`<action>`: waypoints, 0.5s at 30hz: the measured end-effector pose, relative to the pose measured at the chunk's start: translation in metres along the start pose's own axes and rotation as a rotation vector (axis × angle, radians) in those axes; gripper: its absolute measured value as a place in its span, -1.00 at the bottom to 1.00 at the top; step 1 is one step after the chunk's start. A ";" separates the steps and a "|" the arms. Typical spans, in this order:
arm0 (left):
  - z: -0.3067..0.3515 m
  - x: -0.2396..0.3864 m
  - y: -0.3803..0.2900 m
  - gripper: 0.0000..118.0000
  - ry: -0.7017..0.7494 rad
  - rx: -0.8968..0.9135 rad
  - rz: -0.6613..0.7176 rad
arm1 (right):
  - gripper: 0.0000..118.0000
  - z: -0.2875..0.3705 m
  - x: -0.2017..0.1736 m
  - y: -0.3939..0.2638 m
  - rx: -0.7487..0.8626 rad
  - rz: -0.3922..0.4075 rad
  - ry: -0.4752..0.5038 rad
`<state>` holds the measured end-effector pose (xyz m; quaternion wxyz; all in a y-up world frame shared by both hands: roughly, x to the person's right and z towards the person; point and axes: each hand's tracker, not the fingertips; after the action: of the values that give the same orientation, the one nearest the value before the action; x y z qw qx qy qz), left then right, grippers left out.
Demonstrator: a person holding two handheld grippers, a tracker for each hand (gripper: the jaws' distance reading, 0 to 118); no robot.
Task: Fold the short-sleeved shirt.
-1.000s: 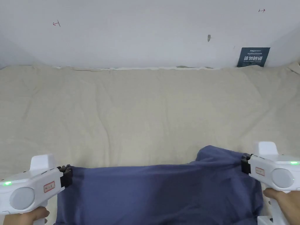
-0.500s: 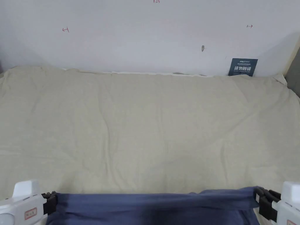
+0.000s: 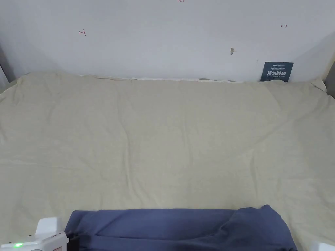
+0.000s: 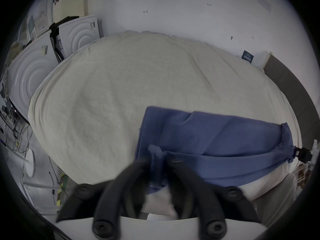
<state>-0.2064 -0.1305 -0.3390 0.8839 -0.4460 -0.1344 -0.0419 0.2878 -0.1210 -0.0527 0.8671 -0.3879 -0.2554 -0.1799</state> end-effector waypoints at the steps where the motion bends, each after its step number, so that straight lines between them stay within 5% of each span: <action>1: 0.006 0.001 0.004 -0.16 -0.008 0.020 -0.005 | -0.10 0.007 -0.003 0.005 0.029 0.008 -0.005; 2: 0.014 0.002 0.010 0.45 -0.026 0.046 -0.010 | 0.34 0.017 -0.006 0.013 0.064 0.017 -0.011; 4: 0.035 0.009 0.021 0.95 -0.071 0.128 -0.005 | 0.69 0.036 -0.015 0.031 0.156 0.040 -0.012; 15: 0.138 0.074 0.086 0.94 -0.085 0.724 -0.084 | 0.72 0.118 -0.094 0.112 0.616 0.144 -0.001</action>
<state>-0.1464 0.0351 -0.3073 0.9756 -0.0998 -0.1952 -0.0092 0.2336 0.0510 -0.1049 0.9542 -0.1244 -0.2702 -0.0321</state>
